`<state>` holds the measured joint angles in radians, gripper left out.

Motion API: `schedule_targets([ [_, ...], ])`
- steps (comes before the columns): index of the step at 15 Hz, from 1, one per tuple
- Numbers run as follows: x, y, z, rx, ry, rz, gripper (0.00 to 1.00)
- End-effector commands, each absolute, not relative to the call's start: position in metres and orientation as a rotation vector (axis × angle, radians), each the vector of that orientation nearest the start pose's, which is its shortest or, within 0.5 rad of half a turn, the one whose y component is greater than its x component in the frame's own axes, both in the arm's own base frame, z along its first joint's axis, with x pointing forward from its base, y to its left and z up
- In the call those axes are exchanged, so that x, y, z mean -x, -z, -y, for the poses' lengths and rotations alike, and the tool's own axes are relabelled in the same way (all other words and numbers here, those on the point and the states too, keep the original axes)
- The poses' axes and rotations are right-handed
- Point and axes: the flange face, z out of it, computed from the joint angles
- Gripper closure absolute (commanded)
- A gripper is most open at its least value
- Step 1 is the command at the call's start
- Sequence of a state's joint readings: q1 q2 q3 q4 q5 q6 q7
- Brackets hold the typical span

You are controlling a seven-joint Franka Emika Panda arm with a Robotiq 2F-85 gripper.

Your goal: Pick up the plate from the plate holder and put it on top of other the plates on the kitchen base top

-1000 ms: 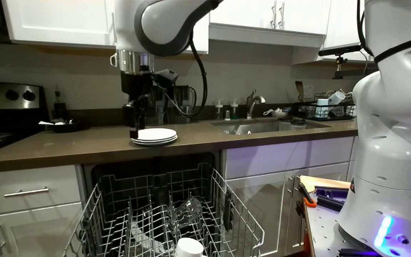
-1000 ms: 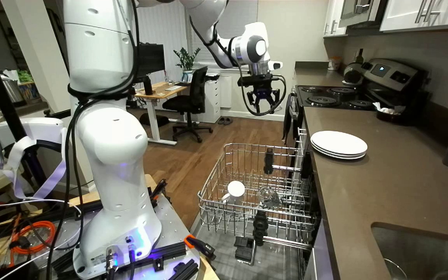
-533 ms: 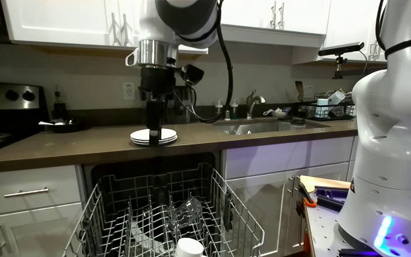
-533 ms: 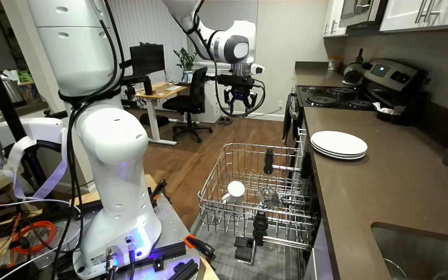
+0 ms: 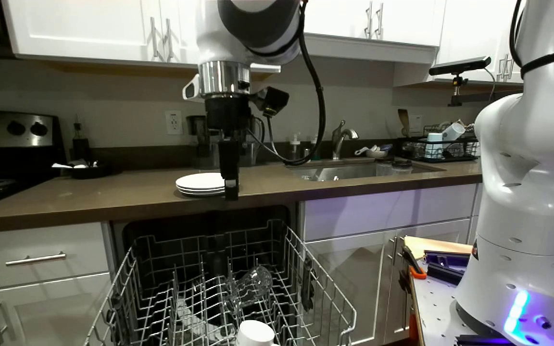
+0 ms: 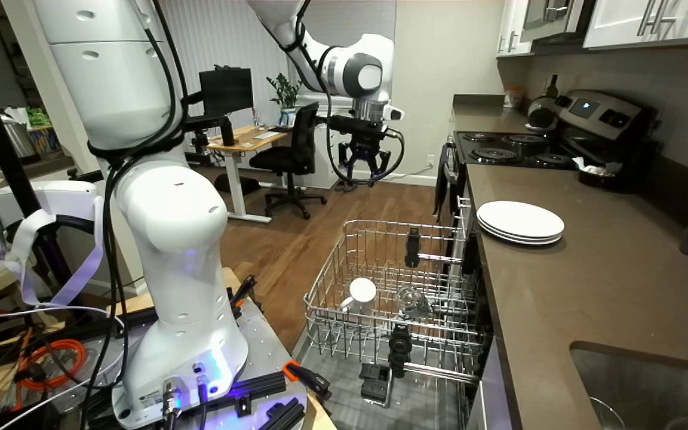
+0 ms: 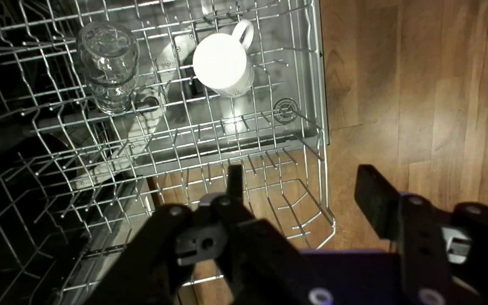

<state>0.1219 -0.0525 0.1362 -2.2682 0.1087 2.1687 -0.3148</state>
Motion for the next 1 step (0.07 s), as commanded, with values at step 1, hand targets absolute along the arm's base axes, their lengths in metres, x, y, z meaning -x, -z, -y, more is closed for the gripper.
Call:
schedule_targets([
  [1, -0.4876, -0.3771, -0.1333, 2.96, -0.071, 0.769, 0.3],
])
